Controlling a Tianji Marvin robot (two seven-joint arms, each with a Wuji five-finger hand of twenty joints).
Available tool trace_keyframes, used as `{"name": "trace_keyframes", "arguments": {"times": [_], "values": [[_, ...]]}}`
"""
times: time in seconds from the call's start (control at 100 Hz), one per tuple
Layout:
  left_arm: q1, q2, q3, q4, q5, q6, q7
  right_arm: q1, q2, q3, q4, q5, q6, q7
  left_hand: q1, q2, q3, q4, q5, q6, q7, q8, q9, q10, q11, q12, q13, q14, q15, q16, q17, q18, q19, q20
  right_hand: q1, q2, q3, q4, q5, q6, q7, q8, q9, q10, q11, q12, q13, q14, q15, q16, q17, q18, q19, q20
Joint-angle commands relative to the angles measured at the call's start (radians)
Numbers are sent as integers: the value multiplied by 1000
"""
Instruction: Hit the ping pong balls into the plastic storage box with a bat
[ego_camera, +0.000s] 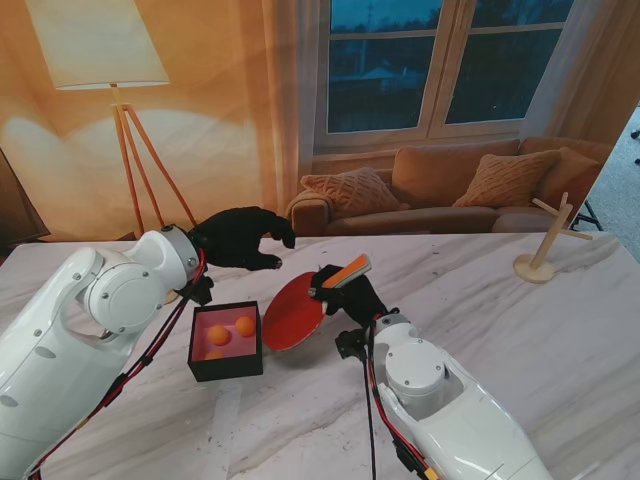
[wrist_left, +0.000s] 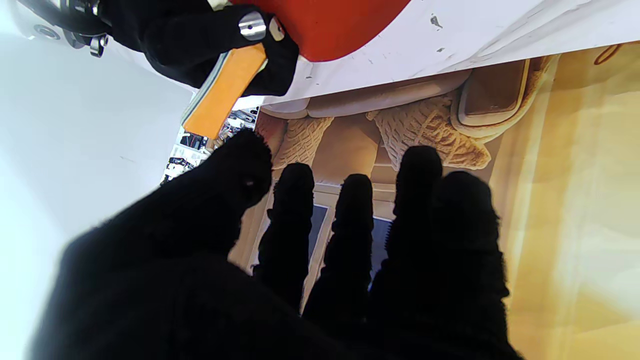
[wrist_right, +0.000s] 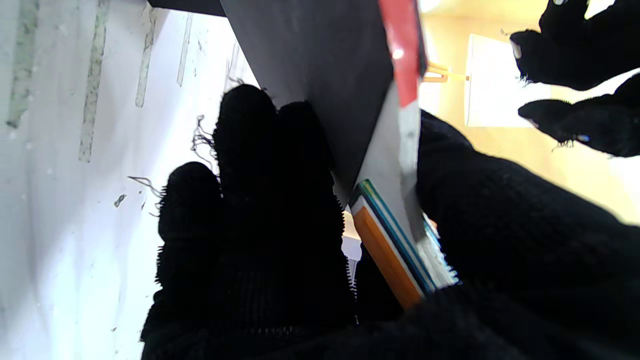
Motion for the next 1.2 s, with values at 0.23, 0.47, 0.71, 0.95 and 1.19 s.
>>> {"name": "trace_keyframes", "arguments": {"times": [0.23,0.47,0.71,0.95,1.19], "values": [[38,0,-25,-10,4,30,-8,-35,20,62,-37,-55,-2,7,-31,83,-132,53,-30,24,-147,-63,-90,-4,-127,-122,-199,71,-207,-67,-295,42,-285,6,148,107,171,38,214,-19,163,85,54,-231,36,3,-70,-96,-43,2,-4,-29,3,9],[59,4,-28,1,-27,85,-33,-57,44,128,-51,-117,2,39,-38,182,-371,65,-51,40,-339,-130,-141,-1,-266,-258,-328,38,-405,-164,-540,90,-678,-31,151,110,168,35,202,-7,154,78,38,-213,32,1,-77,-89,-43,-1,-12,-26,0,10],[71,-2,-16,52,-100,157,-20,-81,63,195,-53,-168,15,70,23,282,-672,84,-75,51,-426,-141,-191,-1,-366,-352,-415,33,-533,-232,-594,82,-937,-1,153,115,160,32,189,-1,147,53,24,-192,30,3,-87,-80,-41,-2,-22,-26,-1,15],[96,-26,-3,119,-157,200,86,-105,81,254,-53,-205,25,113,44,334,-736,93,-167,53,-507,-188,-278,-18,-423,-392,-499,-2,-610,-288,-560,98,-925,55,155,119,152,31,177,2,136,15,21,-176,25,5,-88,-69,-36,-1,-26,-23,-1,20],[127,-51,3,170,-219,220,183,-124,93,290,-29,-245,29,136,36,400,-816,95,-173,59,-518,-206,-264,-16,-430,-392,-519,-29,-633,-307,-604,66,-1049,36,154,122,146,31,167,2,125,-21,18,-167,17,6,-92,-65,-36,-4,-30,-20,-1,25]]}}
